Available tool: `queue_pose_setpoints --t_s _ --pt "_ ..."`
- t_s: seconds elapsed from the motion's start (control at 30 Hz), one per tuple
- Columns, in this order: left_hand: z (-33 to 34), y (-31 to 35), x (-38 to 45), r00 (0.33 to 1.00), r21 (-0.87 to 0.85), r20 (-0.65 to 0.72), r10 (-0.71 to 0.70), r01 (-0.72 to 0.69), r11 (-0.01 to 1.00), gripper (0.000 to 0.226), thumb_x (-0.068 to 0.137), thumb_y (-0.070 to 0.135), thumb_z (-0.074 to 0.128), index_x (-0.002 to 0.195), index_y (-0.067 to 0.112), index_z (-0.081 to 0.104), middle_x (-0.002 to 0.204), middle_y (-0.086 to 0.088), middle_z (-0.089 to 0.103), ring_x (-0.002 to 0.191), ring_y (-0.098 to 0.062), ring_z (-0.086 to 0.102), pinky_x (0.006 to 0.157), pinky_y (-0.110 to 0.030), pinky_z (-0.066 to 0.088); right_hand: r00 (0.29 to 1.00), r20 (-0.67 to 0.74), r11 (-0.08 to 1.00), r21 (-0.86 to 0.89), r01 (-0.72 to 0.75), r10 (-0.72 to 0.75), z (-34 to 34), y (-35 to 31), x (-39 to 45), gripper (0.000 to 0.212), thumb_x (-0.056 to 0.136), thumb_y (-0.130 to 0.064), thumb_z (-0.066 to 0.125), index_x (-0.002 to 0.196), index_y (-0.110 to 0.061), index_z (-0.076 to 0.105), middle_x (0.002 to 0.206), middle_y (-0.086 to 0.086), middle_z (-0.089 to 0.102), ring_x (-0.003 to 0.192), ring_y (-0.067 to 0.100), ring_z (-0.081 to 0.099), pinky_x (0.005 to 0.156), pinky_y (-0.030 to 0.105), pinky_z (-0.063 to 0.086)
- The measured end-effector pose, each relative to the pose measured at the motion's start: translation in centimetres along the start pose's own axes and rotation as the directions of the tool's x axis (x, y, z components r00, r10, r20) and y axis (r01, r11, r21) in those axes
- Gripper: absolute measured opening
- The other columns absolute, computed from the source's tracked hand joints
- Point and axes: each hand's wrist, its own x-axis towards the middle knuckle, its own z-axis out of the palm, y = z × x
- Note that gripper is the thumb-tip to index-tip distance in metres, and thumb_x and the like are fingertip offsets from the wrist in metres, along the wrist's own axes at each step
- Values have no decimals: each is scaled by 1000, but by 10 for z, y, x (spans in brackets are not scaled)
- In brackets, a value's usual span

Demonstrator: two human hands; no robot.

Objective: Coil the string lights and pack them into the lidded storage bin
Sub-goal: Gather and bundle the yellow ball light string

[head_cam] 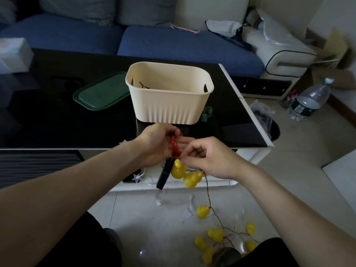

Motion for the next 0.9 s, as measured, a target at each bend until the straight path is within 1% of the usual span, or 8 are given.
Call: queue_pose_setpoints --t_s 0.1,0.2,0.33,0.4,0.5,0.57,0.67,0.9 --pt "2 -6 0 1000 189 -7 -28 29 981 31 98 18 37 72 9 51 73 -11 62 66 -25 61 64 -33 53 999 -19 1000 1 28 -28 -2 0 -2 8 89 -11 75 86 -18 74 67 -18 69 62 -3 64 59 16 49" --pt "5 -11 -1 999 308 -21 -48 52 950 27 99 16 39 86 0 56 79 -23 58 66 -33 62 60 -35 55 995 -81 998 -23 54 -56 -3 -2 -3 4 85 -14 79 85 -16 76 71 -7 74 64 4 69 60 21 53" --pt "14 -14 -7 999 525 -22 -45 50 850 29 101 15 37 95 -5 58 47 -11 53 39 -19 42 50 -31 33 989 -132 998 -41 58 -62 -7 -3 -4 20 77 -18 87 85 -14 70 72 0 73 65 11 70 62 24 56" --pt "18 -15 -10 998 585 -8 -67 58 809 33 101 14 37 92 -5 61 51 -9 60 38 -14 35 49 -30 27 992 -118 999 -36 29 -34 -8 -3 -4 29 75 -20 89 87 -14 64 71 3 75 65 16 73 61 32 58" --pt "19 -16 -10 998 661 -13 -63 56 748 37 99 13 39 95 -14 64 73 -25 65 38 -14 31 46 -27 25 998 -50 996 -81 -29 25 -12 -2 -4 37 71 -27 91 91 -16 62 73 1 76 72 25 74 70 53 59" --pt "21 -18 -10 997 697 -17 -81 70 714 39 99 16 40 83 -11 63 62 -25 59 36 -15 28 45 -26 25 999 -8 996 -81 -44 43 -22 3 -5 41 66 -27 94 93 -15 66 77 0 77 74 20 75 71 48 61" --pt "25 -20 -12 991 707 9 -134 89 702 33 99 18 44 77 -2 59 46 -7 46 38 -14 27 50 -29 26 1000 2 998 -65 -10 11 -32 9 -10 40 60 -24 95 91 -17 71 81 3 76 72 13 72 71 30 58" --pt "16 -14 -14 964 604 142 -226 97 791 38 101 16 36 65 14 46 49 3 21 40 -11 16 39 -20 17 1000 -6 999 39 -14 14 -34 27 -10 27 72 -40 80 81 -15 74 79 12 73 75 28 67 76 41 54"
